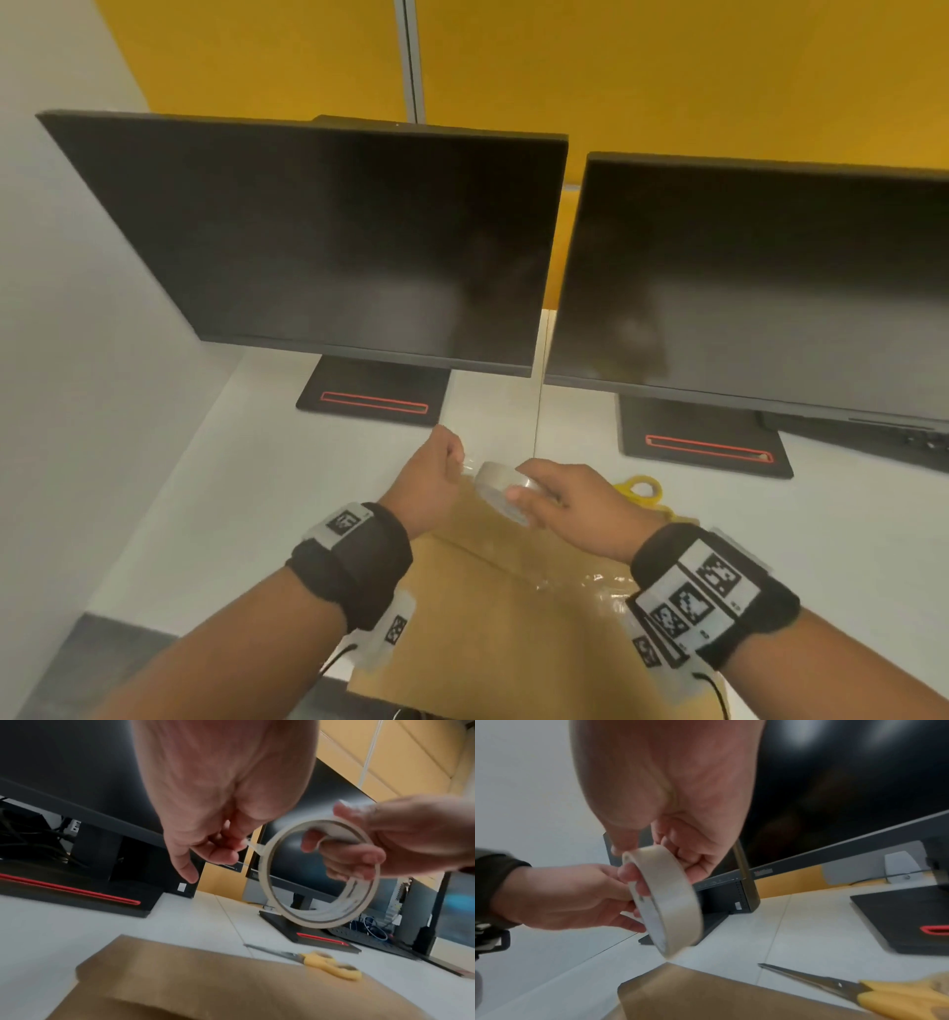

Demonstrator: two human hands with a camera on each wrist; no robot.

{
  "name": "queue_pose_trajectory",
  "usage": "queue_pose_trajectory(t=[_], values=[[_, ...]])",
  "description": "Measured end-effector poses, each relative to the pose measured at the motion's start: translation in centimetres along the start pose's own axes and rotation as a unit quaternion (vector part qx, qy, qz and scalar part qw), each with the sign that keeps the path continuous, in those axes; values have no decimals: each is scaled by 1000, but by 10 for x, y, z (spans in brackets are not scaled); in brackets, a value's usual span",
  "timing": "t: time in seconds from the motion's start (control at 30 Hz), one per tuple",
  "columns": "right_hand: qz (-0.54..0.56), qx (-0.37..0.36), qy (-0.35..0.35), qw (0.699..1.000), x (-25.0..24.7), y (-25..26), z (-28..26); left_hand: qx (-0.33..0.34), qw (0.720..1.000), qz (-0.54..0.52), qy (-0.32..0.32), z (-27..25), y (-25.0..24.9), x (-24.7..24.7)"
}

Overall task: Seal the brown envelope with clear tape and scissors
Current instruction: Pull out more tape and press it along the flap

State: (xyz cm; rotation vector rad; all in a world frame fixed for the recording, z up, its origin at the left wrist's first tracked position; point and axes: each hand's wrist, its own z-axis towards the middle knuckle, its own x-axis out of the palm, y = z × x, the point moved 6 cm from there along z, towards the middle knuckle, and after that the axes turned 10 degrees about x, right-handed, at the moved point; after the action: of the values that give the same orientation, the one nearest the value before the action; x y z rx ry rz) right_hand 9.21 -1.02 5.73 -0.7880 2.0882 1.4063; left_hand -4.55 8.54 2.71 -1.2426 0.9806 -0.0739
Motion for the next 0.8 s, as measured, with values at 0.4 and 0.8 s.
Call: queue_pose_trajectory(t=[0.4, 0.8], values=[[39, 34, 43, 998, 18, -19, -3, -82, 983, -163, 18, -12, 23, -22], [-6, -8, 67, 998, 28, 3, -16, -82, 996, -28, 4, -14, 32, -28]])
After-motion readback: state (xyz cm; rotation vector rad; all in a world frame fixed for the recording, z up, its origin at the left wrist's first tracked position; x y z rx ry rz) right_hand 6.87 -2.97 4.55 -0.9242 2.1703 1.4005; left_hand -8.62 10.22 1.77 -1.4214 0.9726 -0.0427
